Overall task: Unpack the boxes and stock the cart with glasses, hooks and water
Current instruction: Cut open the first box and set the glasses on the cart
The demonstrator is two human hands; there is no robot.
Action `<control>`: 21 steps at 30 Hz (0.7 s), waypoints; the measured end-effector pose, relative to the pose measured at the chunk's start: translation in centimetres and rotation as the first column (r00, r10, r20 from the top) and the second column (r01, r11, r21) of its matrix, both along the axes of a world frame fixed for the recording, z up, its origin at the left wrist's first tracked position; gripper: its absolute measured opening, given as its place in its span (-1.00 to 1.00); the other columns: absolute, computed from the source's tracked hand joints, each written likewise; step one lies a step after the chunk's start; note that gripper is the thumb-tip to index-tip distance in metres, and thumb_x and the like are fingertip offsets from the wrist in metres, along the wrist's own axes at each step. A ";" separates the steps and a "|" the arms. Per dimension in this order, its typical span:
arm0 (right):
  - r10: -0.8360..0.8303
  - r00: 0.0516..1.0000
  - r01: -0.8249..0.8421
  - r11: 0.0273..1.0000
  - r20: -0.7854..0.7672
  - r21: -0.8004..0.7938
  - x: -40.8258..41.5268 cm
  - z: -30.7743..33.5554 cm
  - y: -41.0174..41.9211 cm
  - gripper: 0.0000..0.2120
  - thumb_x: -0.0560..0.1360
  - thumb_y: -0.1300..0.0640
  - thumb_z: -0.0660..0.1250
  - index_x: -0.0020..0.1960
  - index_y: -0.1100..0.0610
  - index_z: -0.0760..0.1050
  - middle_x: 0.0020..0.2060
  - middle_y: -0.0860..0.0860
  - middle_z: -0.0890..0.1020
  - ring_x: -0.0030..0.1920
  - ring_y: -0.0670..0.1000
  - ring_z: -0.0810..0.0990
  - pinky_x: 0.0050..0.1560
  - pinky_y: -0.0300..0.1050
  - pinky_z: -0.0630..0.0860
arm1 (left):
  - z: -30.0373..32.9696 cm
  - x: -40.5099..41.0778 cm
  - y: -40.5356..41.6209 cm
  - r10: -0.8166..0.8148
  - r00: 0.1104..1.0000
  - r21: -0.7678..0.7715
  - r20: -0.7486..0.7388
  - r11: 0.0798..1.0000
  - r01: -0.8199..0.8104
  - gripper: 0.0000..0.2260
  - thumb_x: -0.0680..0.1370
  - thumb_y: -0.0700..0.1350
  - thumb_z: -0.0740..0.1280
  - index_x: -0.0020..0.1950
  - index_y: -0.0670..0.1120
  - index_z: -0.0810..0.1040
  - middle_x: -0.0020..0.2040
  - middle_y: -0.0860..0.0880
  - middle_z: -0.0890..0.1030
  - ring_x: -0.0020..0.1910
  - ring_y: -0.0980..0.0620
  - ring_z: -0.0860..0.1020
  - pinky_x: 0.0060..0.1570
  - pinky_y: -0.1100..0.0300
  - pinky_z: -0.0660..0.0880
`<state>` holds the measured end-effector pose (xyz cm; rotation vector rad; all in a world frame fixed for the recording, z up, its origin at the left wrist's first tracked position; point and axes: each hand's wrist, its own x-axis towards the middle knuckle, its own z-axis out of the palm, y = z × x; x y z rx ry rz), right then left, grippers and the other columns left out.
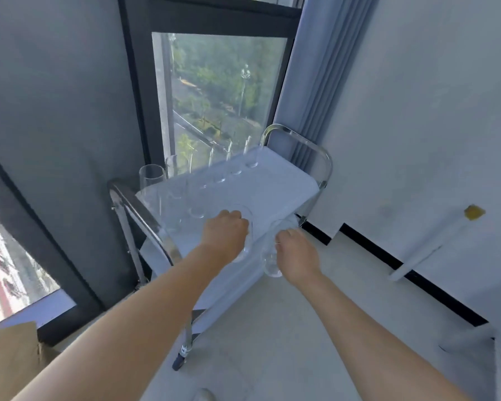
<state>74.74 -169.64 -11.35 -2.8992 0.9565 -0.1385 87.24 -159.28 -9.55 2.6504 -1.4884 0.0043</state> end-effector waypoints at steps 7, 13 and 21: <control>0.136 0.991 -0.137 0.991 0.014 0.015 10.2 -1.0 -8.1 -0.82 0.59 0.28 0.08 0.10 0.17 0.42 0.09 0.02 0.48 0.17 -0.01 0.37 -0.09 -0.25 0.23 | -0.4 7.5 -7.0 0.094 0.995 -0.005 -0.017 0.996 -0.094 -0.77 0.64 -0.15 0.09 0.18 -0.10 0.51 0.13 -0.06 0.46 0.17 -0.07 0.41 -0.08 0.12 0.38; 0.294 0.954 -0.294 0.956 0.055 0.001 17.5 -2.5 -15.2 -0.84 0.55 0.31 0.15 0.07 0.20 0.45 0.01 0.06 0.52 0.11 0.05 0.43 -0.16 -0.25 0.22 | -2.4 12.0 -12.3 0.233 0.971 0.013 -0.052 0.973 -0.232 -0.77 0.65 -0.11 0.09 0.13 -0.09 0.53 0.09 -0.02 0.48 0.18 -0.03 0.41 -0.16 0.15 0.35; 0.574 0.819 -0.573 0.818 0.006 0.052 25.7 -4.7 -23.3 -0.81 0.54 0.31 0.13 0.09 0.19 0.45 0.04 0.06 0.52 0.14 0.07 0.42 -0.18 -0.18 0.24 | -5.4 15.6 -19.4 0.514 0.853 0.065 -0.087 0.857 -0.510 -0.81 0.63 -0.15 0.13 0.02 -0.10 0.54 0.01 -0.01 0.50 0.10 -0.03 0.44 -0.30 0.18 0.28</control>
